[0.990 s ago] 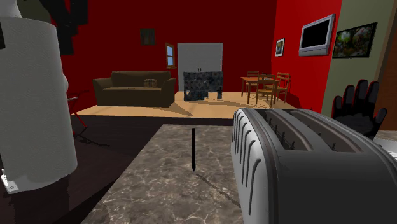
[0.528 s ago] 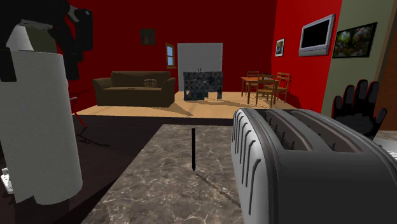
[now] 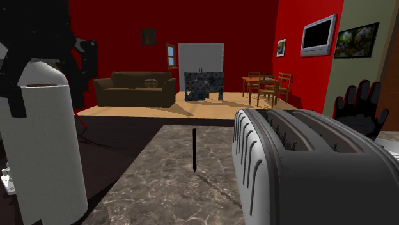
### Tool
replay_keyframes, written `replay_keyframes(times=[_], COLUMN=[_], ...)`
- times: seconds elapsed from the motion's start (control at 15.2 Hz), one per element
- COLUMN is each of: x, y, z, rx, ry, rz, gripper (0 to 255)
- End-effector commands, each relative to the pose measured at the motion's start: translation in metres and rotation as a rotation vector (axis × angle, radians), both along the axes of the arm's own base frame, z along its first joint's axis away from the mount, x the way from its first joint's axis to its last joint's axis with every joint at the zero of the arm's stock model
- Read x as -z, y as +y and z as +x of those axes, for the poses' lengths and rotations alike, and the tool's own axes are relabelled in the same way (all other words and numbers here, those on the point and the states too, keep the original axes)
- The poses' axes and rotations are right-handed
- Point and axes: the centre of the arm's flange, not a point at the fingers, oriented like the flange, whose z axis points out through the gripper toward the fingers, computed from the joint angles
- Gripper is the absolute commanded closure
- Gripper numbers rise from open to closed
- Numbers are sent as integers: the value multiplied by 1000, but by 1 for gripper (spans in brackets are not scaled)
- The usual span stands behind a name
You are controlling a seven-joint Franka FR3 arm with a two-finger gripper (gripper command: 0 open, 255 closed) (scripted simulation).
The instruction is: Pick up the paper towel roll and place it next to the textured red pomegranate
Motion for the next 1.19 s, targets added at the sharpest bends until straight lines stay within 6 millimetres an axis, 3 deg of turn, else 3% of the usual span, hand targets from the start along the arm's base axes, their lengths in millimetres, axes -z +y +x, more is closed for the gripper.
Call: replay_keyframes(times=[0.0,0.92,1.12], x=[11,85,89], y=[-1,-1,-1], z=[0,0,0], rx=[0,0,0], ry=[-1,-1,-1], rz=[0,0,0], gripper=[255,255,255])
